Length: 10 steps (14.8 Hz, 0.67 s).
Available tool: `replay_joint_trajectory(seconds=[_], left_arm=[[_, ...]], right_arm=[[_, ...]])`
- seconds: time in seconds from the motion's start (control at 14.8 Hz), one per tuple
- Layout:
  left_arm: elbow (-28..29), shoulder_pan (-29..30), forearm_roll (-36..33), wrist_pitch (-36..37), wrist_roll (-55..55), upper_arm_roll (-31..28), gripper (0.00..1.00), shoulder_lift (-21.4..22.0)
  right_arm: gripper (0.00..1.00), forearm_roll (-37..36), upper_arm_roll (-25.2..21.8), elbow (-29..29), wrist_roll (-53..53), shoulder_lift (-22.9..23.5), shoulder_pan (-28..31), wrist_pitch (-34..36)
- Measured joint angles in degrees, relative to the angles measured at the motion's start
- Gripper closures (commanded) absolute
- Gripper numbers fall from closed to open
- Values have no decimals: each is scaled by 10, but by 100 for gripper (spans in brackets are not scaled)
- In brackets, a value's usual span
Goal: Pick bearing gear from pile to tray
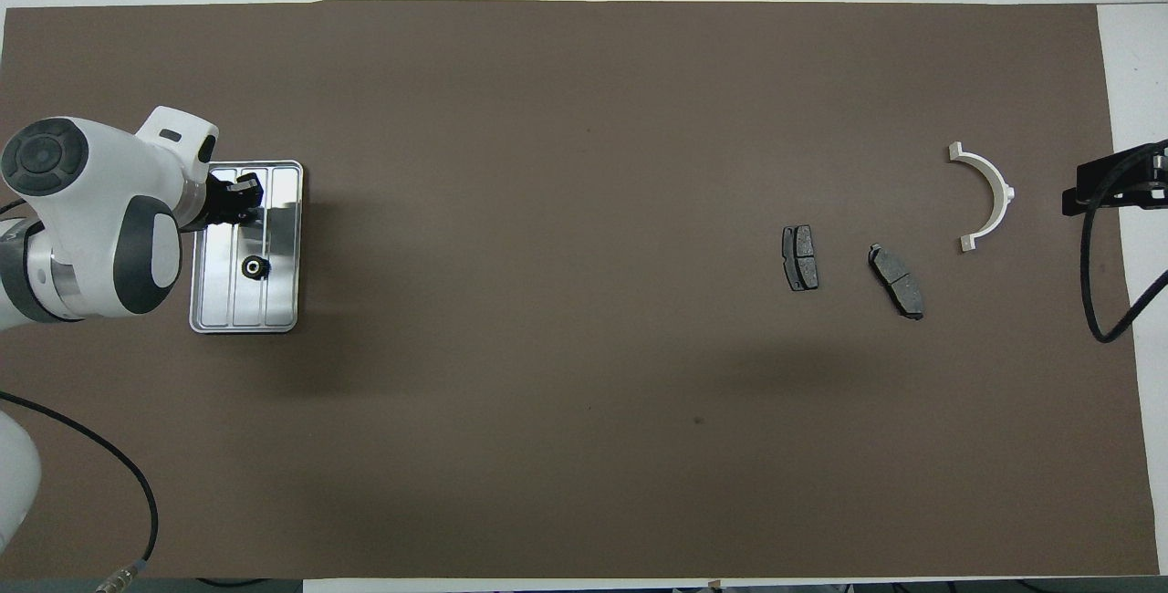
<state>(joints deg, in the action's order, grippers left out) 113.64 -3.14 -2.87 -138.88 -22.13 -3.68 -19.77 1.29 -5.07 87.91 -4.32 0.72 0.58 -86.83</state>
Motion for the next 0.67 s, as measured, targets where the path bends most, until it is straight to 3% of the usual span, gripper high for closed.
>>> replay_joint_trajectory(seconds=[0.13,0.2,0.54,0.67], left_arm=[[8,0,0,-11,0,0,9,3],[10,0,0,-12,0,0,0,3],[5,0,0,-12,1,2,0,6],[-10,1,0,22,1,1,0,23]], right_arm=[[0,0,0,0,0,-1,0,0],[0,0,0,0,0,-1,0,0],[0,0,0,0,0,-2,0,0],[0,0,0,0,0,-3,0,0]])
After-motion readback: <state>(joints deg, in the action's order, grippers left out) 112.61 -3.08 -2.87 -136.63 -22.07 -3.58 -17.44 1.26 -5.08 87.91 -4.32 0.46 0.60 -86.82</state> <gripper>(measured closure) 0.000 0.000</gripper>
